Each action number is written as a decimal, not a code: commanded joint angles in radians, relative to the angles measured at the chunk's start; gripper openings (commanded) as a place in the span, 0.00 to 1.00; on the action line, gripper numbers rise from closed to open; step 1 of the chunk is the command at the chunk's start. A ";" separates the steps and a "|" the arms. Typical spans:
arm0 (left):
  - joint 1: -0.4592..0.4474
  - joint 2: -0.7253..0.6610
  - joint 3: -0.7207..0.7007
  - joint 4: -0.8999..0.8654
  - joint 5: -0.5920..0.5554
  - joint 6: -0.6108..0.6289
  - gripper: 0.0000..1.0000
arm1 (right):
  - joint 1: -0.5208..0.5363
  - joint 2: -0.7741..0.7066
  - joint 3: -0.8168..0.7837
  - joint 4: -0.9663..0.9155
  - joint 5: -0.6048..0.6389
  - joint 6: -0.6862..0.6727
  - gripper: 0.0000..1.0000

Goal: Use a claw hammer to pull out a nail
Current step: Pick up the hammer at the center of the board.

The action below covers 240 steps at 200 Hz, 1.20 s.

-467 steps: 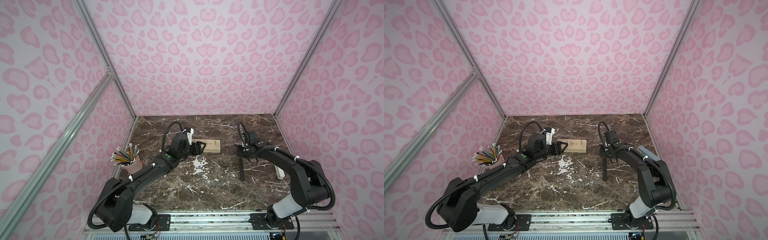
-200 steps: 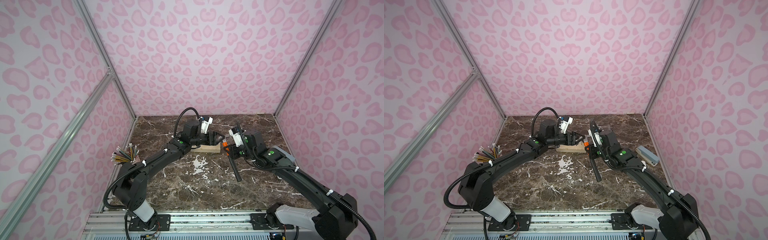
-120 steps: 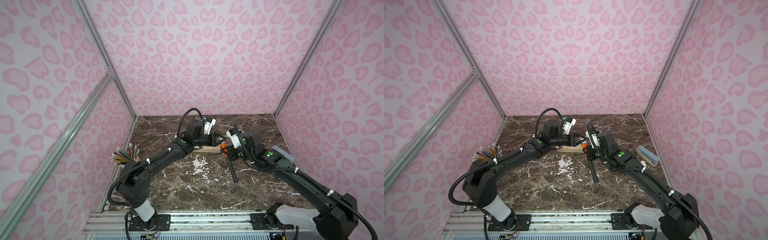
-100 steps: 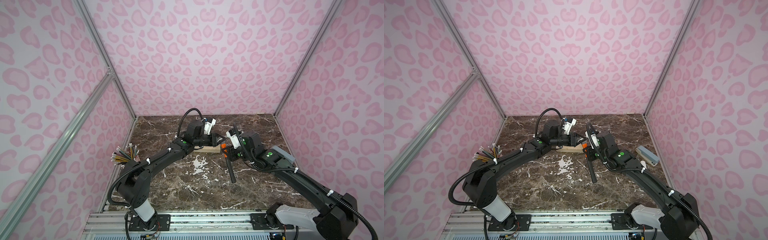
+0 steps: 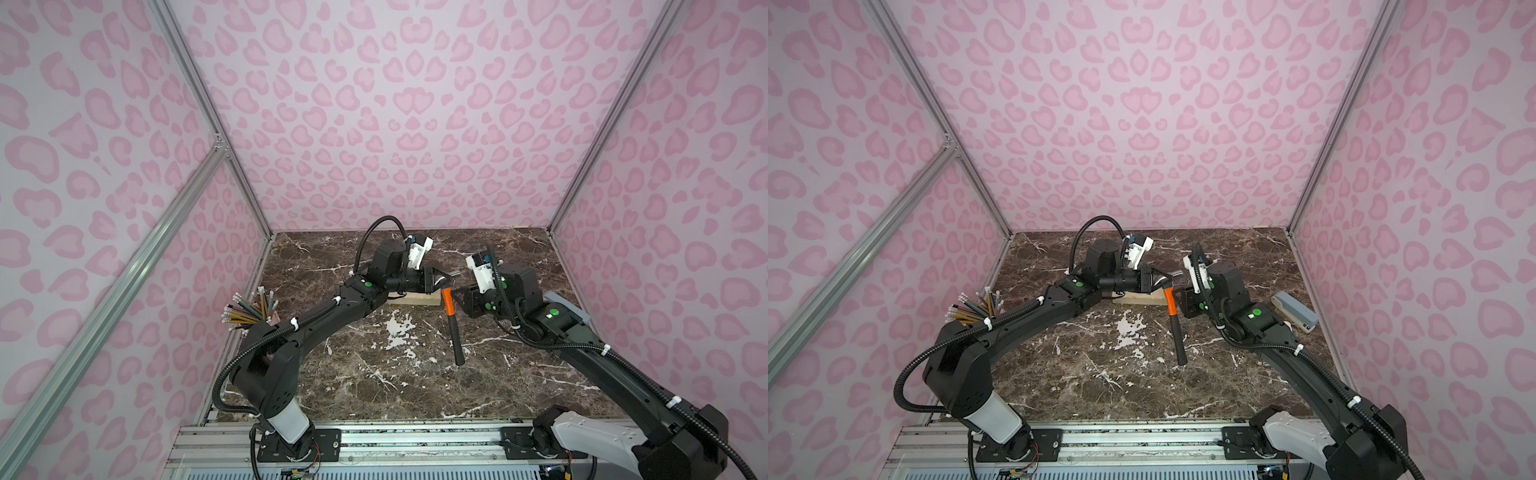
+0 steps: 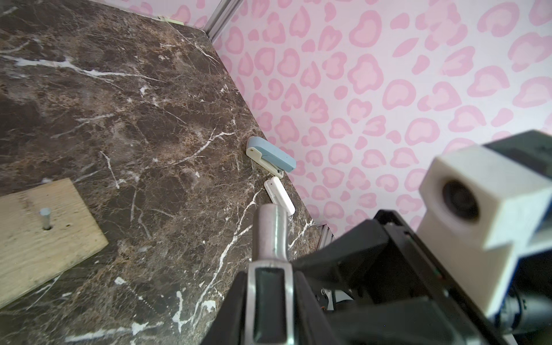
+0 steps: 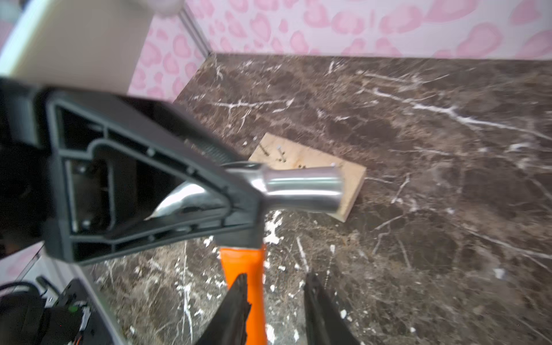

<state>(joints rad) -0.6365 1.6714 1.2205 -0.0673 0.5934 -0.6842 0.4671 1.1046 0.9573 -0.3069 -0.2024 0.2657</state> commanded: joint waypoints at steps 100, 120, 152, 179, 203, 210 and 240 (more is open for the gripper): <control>0.077 -0.091 0.117 -0.168 -0.269 -0.226 0.03 | 0.275 -0.014 -0.006 -0.072 0.447 -0.016 0.55; 0.088 -0.091 0.139 -0.210 -0.283 -0.265 0.03 | 0.340 0.017 0.016 -0.078 0.571 -0.018 0.58; 0.092 -0.088 0.169 -0.252 -0.306 -0.298 0.03 | 0.427 0.097 0.057 -0.084 0.695 -0.035 0.60; 0.095 -0.083 0.177 -0.261 -0.297 -0.311 0.03 | 0.467 0.166 0.090 -0.088 0.791 -0.034 0.59; 0.095 -0.083 0.175 -0.263 -0.290 -0.319 0.03 | 0.476 0.242 0.155 -0.151 0.900 -0.010 0.48; 0.095 -0.085 0.175 -0.266 -0.291 -0.319 0.03 | 0.478 0.263 0.178 -0.176 0.924 0.001 0.42; 0.095 -0.089 0.174 -0.275 -0.290 -0.324 0.03 | 0.490 0.311 0.224 -0.224 0.968 0.019 0.21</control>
<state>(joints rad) -0.5426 1.5921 1.3808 -0.3828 0.2913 -0.9928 0.9508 1.3972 1.1519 -0.4900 0.6453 0.2398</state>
